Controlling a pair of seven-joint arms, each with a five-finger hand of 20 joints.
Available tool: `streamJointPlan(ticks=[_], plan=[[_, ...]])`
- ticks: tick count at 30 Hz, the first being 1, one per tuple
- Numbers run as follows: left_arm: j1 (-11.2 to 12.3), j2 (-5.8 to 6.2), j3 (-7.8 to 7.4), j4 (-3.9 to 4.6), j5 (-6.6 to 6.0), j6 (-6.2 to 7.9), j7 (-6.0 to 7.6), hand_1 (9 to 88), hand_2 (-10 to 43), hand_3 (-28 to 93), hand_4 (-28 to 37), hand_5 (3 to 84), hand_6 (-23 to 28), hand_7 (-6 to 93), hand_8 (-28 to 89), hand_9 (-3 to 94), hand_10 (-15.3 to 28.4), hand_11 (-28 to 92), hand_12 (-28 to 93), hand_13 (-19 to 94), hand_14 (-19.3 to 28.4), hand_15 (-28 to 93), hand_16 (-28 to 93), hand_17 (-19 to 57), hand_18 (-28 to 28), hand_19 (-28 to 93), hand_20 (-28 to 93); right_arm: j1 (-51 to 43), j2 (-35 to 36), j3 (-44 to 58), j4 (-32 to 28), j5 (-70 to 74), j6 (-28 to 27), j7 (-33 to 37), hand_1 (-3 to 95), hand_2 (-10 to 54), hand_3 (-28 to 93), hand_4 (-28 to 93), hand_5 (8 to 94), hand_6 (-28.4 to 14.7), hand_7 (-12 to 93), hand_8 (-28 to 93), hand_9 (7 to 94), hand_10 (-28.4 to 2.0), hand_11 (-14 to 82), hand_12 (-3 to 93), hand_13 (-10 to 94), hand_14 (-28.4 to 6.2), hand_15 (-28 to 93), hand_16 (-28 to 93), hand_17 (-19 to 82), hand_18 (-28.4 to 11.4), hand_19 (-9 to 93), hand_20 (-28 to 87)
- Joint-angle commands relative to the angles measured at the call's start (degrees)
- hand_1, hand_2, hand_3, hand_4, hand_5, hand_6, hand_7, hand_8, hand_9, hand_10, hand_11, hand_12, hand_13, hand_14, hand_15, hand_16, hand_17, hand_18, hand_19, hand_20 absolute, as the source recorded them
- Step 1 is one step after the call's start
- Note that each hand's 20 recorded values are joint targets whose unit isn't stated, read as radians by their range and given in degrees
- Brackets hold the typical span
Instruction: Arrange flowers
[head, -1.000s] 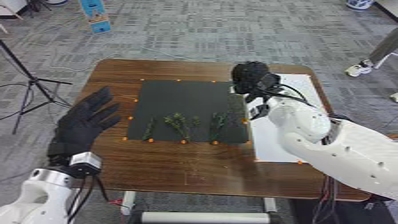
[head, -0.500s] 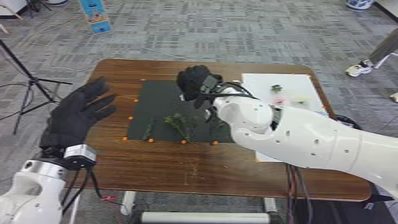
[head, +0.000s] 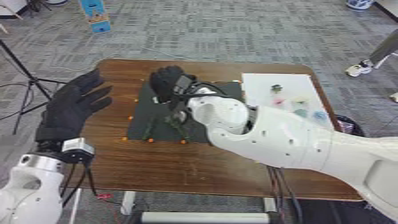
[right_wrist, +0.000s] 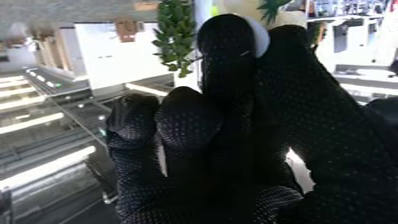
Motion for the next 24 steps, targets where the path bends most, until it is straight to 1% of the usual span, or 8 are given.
streamJointPlan(ticks=[1, 3, 4, 7, 9, 14, 18, 24], plan=[[-2.95, 2.09, 2.27, 0.79, -0.55, 4.38, 4.81, 23.6, -8.8, 72, -28.3, 32.7, 4.2, 21.4, -10, 26.3, 12.2, 24, 16, 25, 14.6, 29, 2, -6.8, 24.6, 52, 14, -3.50, -5.37, -2.20, 3.11, -3.42, 3.29, 0.55, 52.0, -9.5, 79, -28, 76.0, 3.6, 43, 3, 87.7, -5.7, 19.0, 53.2, 68, -7.1, 76, 43, 36, -19.9, 88, 52], [-3.99, 2.36, 3.17, 1.14, -0.66, 4.77, 5.31, 23.6, -8.8, 73, -28.3, 33.0, 4.2, 21.8, -10, 26.7, 12.3, 25, 16, 25, 14.5, 30, 2, -6.7, 24.5, 52, 14, -3.60, -6.15, -2.30, 3.50, -3.17, 3.00, 1.00, 52.1, -9.5, 78, -28, 76.2, 3.6, 43, 2, 87.8, -6.0, 18.7, 53.2, 68, -7.1, 76, 43, 36, -19.9, 88, 52], [-4.43, 2.43, 3.26, 1.30, -0.52, 4.42, 4.94, 23.5, -8.8, 73, -28.3, 33.2, 4.3, 22.0, -10, 26.9, 12.3, 25, 16, 25, 14.6, 30, 2, -6.5, 24.4, 52, 15, -3.89, -6.52, -1.84, 3.60, -3.50, 1.99, 1.25, 52.1, -9.5, 78, -28, 76.2, 3.7, 44, 1, 87.8, -6.1, 18.3, 53.1, 68, -7.1, 76, 43, 35, -19.9, 88, 52], [-5.28, 2.77, 3.28, 1.57, -0.08, 3.53, 4.08, 23.5, -8.8, 73, -28.3, 33.6, 4.2, 22.4, -11, 27.2, 12.4, 25, 16, 26, 14.7, 31, 1, -6.3, 24.4, 53, 15, -3.14, -7.44, -2.93, 4.31, -3.59, 2.29, 1.84, 52.2, -9.5, 78, -28, 76.2, 3.9, 44, -1, 88.0, -6.2, 17.9, 53.2, 67, -7.2, 76, 43, 35, -19.7, 88, 52], [-5.73, 3.06, 3.29, 1.71, -0.14, 2.97, 3.42, 23.4, -8.9, 73, -28.3, 33.6, 4.3, 22.3, -11, 27.2, 12.4, 25, 16, 26, 14.7, 32, 1, -6.3, 24.4, 52, 15, -2.74, -8.03, -3.57, 4.73, -3.97, 2.67, 2.11, 52.2, -9.5, 78, -28, 76.3, 3.9, 44, -1, 88.0, -6.2, 17.8, 53.4, 67, -7.4, 77, 43, 35, -19.8, 88, 52], [-6.19, 3.31, 3.64, 1.79, -0.17, 2.96, 3.69, 23.5, -8.7, 73, -28.3, 33.6, 4.3, 22.3, -11, 27.2, 12.3, 26, 15, 26, 14.7, 32, 0, -6.3, 24.4, 52, 16, 0.09, -9.93, -7.41, 6.05, -6.24, 5.17, 4.79, 52.3, -9.5, 78, -28, 76.2, 4.0, 45, -2, 87.8, -6.0, 17.7, 53.9, 66, -7.5, 77, 43, 34, -19.8, 88, 52], [-7.02, 3.80, 4.42, 1.98, -0.35, 3.53, 4.27, 23.5, -8.8, 73, -28.3, 33.7, 4.3, 22.2, -11, 27.1, 12.3, 25, 15, 25, 14.7, 32, 0, -6.4, 24.4, 52, 16, 1.06, -11.25, -8.70, 7.03, -6.03, 5.89, 5.27, 52.4, -9.5, 78, -28, 76.6, 4.1, 44, -3, 87.3, -6.0, 17.7, 54.3, 66, -7.6, 77, 43, 34, -19.8, 87, 53], [-9.13, 3.81, 5.85, 2.76, -0.16, 2.74, 3.78, 23.5, -8.8, 73, -28.3, 33.7, 4.3, 22.0, -11, 27.1, 12.2, 25, 15, 25, 14.7, 31, 0, -6.5, 24.4, 52, 16, 3.15, -13.28, -12.63, 9.61, -6.14, 10.43, 7.96, 52.4, -9.5, 77, -28, 76.2, 4.3, 44, -3, 86.6, -6.0, 17.7, 54.3, 65, -7.5, 77, 44, 34, -19.6, 87, 53]])
